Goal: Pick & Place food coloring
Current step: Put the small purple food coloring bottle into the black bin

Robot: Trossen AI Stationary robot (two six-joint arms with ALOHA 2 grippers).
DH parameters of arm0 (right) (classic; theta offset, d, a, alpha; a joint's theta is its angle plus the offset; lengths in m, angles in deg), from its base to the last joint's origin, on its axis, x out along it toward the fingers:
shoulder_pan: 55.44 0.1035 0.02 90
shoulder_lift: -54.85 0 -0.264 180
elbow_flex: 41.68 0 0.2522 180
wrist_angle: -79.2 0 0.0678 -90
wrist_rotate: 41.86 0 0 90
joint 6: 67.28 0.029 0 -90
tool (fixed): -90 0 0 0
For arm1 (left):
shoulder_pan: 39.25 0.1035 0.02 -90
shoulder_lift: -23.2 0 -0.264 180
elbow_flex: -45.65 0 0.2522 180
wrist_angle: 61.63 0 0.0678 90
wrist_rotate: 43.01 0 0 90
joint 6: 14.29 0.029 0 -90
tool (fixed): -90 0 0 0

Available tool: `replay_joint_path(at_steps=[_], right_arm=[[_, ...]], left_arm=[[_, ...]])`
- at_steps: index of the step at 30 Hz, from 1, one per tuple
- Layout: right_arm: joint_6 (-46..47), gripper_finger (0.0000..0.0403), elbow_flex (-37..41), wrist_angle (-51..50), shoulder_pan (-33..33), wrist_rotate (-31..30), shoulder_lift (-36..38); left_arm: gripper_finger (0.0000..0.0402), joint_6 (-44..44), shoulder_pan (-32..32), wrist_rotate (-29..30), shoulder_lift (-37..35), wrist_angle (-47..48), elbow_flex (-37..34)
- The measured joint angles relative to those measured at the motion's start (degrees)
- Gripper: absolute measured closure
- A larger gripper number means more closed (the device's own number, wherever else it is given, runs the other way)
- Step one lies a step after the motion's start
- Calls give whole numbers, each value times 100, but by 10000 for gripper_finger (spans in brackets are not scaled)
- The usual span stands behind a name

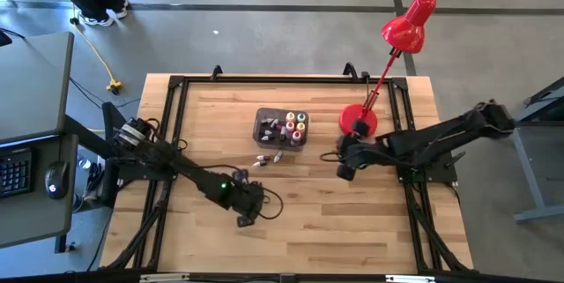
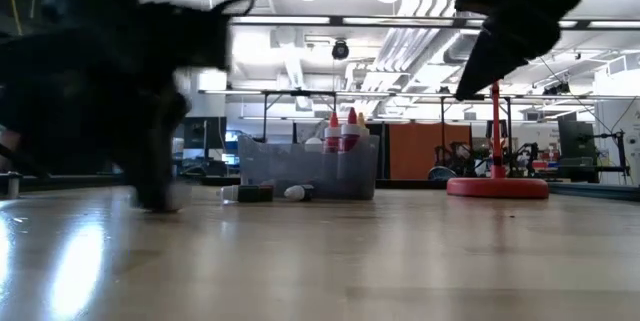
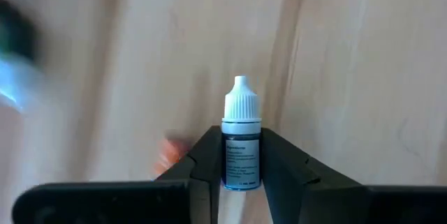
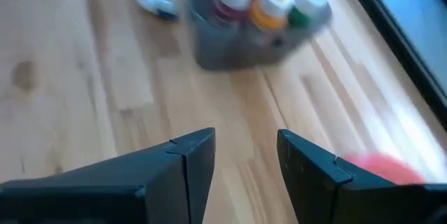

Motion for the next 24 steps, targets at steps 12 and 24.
replay_joint_path(at_steps=[12, 24], right_arm=[[-532, 253, 684, 968, -436, 123, 1407], [-303, 253, 699, 781, -431, 188, 1658]], left_arm=[[330, 1529, 793, 2109, -46, 2184, 2247], [330, 2407, 3315, 14, -11, 2034, 2130]])
